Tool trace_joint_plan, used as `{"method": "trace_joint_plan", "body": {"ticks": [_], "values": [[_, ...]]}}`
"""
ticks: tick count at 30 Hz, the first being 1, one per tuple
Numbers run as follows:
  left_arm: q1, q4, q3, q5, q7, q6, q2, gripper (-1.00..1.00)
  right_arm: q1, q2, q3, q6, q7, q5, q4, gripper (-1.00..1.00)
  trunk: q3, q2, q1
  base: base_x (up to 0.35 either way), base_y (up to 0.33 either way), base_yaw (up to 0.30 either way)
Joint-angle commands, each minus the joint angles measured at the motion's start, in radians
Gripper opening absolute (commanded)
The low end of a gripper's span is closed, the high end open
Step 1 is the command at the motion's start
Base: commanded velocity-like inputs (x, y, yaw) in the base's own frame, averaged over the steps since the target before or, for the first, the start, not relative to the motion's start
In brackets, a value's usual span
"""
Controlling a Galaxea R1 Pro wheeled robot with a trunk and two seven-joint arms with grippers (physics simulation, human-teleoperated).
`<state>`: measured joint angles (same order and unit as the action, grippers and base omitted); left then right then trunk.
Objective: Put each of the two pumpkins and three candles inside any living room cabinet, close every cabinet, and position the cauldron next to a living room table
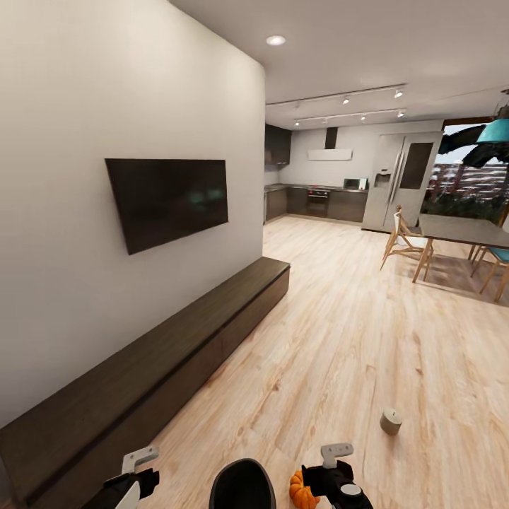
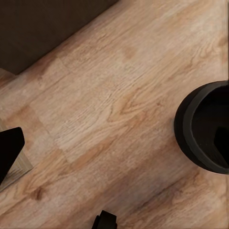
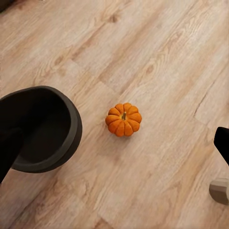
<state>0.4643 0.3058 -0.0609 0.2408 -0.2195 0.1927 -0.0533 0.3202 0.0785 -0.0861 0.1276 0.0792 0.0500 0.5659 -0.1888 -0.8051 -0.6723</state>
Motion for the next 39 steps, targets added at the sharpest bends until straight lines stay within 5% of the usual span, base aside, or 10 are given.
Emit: {"method": "trace_joint_plan", "body": {"ticks": [1, 13, 26, 39], "values": [[0.0, 0.002, 0.001, 0.007, -0.003, -0.002, 0.002, 1.0, 0.0, 0.0, -0.004, 0.007, 0.006, 0.005, 0.002, 1.0, -0.002, -0.001, 0.0, 0.001, 0.0, 0.0], [-0.001, 0.002, 0.035, 0.009, -0.001, -0.01, 0.017, 1.0, 0.0, 0.016, -0.083, -0.018, 0.006, 0.0, -0.017, 1.0, -0.011, -0.022, -0.012, 0.0, 0.0, 0.0], [-0.001, 0.002, 0.041, 0.007, 0.084, -0.01, 0.021, 1.0, 0.0, 0.02, -0.087, -0.021, -0.007, -0.001, -0.018, 1.0, -0.052, -0.113, -0.062, 0.0, 0.0, 0.0], [-0.001, 0.0, 0.041, 0.009, 0.091, -0.01, 0.021, 1.0, -0.001, 0.023, -0.088, -0.05, -0.025, -0.001, -0.042, 1.0, -0.092, -0.204, -0.111, 0.0, 0.0, 0.0]]}}
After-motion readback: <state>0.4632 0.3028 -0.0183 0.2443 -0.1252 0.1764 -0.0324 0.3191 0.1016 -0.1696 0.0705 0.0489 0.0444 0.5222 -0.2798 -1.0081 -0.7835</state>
